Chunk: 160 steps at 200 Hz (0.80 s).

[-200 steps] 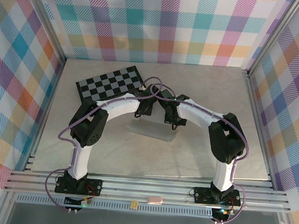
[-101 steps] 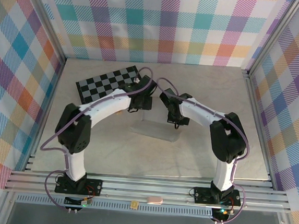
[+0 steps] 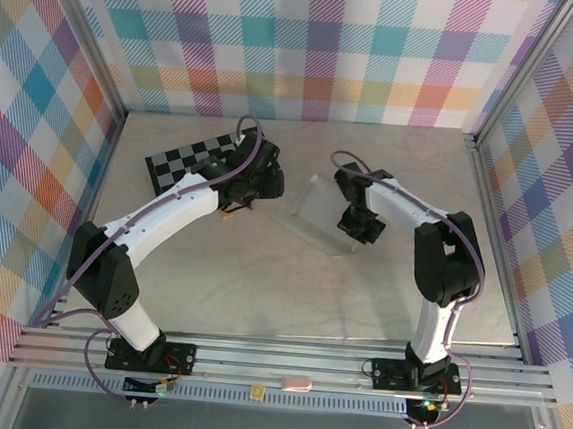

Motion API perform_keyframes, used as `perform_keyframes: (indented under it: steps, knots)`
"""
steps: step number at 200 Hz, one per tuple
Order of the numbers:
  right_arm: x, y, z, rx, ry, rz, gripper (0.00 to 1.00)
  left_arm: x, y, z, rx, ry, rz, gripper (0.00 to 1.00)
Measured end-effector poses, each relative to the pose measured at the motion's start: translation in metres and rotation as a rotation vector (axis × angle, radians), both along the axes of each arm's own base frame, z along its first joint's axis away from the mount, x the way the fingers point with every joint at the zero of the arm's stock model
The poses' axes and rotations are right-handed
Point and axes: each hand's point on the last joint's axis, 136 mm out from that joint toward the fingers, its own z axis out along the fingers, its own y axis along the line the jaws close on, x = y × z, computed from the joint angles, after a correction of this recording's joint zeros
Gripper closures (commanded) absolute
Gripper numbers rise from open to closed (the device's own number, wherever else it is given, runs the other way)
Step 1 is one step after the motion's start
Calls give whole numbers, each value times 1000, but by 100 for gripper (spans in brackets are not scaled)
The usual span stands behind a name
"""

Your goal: Fold the paper box

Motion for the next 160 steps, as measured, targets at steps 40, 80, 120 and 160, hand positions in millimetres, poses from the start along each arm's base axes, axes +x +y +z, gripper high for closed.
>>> perform_keyframes:
  steps: [40, 80, 120, 160]
  knots:
    - [-16, -7, -3, 138, 114, -433, 100, -7, 6, 3, 9, 13, 3, 40]
    - [-36, 28, -6, 237, 338, -797, 100, -11, 9, 0, 27, 34, 0, 40]
    - [-24, 55, -13, 287, 450, -989, 91, -13, 10, -1, 33, 40, -4, 41]
    - [-21, 61, -11, 297, 473, -1075, 63, -14, 11, 1, 37, 36, -11, 41]
